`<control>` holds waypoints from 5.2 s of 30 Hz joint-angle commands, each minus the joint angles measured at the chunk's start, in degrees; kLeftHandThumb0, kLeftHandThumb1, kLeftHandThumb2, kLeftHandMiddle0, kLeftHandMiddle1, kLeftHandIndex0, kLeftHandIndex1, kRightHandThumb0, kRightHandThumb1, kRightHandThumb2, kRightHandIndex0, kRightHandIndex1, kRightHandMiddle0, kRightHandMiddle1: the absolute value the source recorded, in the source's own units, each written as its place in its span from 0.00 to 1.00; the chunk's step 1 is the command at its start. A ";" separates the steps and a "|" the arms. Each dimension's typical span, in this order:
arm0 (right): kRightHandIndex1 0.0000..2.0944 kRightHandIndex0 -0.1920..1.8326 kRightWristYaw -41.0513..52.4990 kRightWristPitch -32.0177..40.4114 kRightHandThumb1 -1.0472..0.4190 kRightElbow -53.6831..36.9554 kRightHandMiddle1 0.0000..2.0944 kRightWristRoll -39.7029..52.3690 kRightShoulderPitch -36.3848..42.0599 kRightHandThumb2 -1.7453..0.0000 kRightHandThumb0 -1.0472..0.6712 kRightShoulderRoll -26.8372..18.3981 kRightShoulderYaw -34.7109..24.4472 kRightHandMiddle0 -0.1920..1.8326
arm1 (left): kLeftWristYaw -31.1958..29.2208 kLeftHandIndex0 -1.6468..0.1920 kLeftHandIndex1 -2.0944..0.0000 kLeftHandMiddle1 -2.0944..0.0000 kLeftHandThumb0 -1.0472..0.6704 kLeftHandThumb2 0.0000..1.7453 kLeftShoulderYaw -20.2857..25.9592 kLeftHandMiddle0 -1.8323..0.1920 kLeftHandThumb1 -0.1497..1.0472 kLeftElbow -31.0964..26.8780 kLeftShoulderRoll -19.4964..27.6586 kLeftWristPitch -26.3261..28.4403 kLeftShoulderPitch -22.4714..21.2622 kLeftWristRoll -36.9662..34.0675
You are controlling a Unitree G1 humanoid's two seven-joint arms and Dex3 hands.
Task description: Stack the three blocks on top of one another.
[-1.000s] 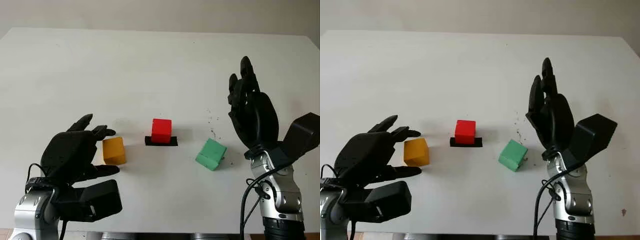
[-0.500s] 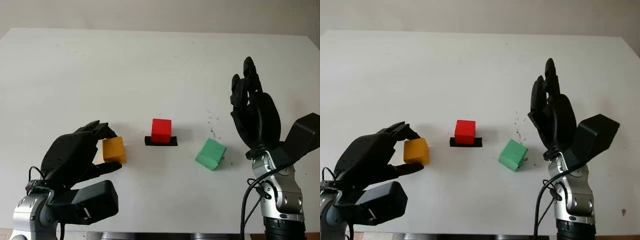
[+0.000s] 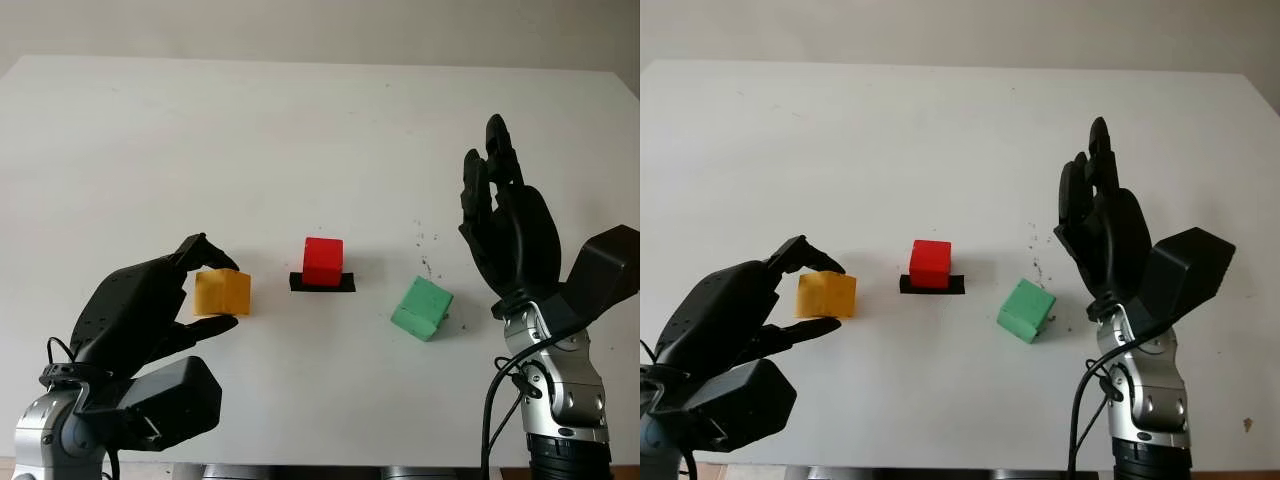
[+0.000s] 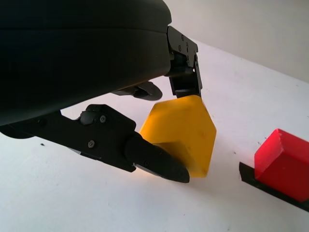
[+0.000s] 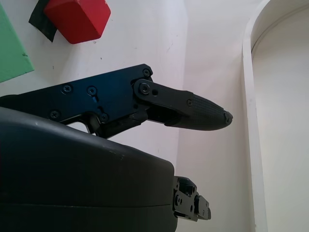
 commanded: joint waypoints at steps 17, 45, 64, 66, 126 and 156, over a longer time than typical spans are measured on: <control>0.00 0.00 -0.77 -0.16 0.00 -1.11 0.00 -1.79 0.55 0.64 0.26 1.58 2.28 0.00 | -14.86 0.71 0.36 0.97 0.41 0.03 1.34 0.69 0.97 -0.90 14.88 3.69 -21.02 -9.13; 0.00 0.00 -1.46 -1.01 0.00 0.42 0.00 -3.90 0.87 0.67 0.24 2.78 3.44 0.00 | -12.31 0.77 0.18 0.98 0.40 0.05 -17.45 0.72 1.00 12.49 3.48 18.87 -40.91 -5.48; 0.00 0.00 -2.50 -0.48 0.00 0.32 0.00 -5.92 0.34 0.68 0.25 3.64 3.88 0.00 | -19.26 0.78 0.16 0.98 0.40 0.05 -20.74 0.75 1.00 12.23 5.51 25.11 -42.77 -8.52; 0.00 0.00 -2.50 -0.24 0.00 0.14 0.00 -5.85 0.50 0.68 0.25 3.62 3.83 0.00 | -19.57 0.79 0.16 0.98 0.40 0.05 -21.51 0.75 1.00 12.60 5.92 25.17 -43.09 -8.14; 0.00 0.00 -3.43 -0.31 0.00 -0.02 0.00 -5.38 1.97 0.71 0.23 5.54 4.18 0.00 | -18.04 0.79 0.12 0.47 0.40 0.05 -24.46 0.89 1.00 17.40 2.64 20.56 -46.53 -6.75; 0.00 0.00 -4.18 -0.89 0.00 -0.22 0.00 -5.79 2.54 0.72 0.22 5.88 4.33 0.00 | -19.33 0.90 0.91 0.98 0.26 0.07 -25.82 0.86 1.00 15.36 4.35 20.45 -44.65 -4.49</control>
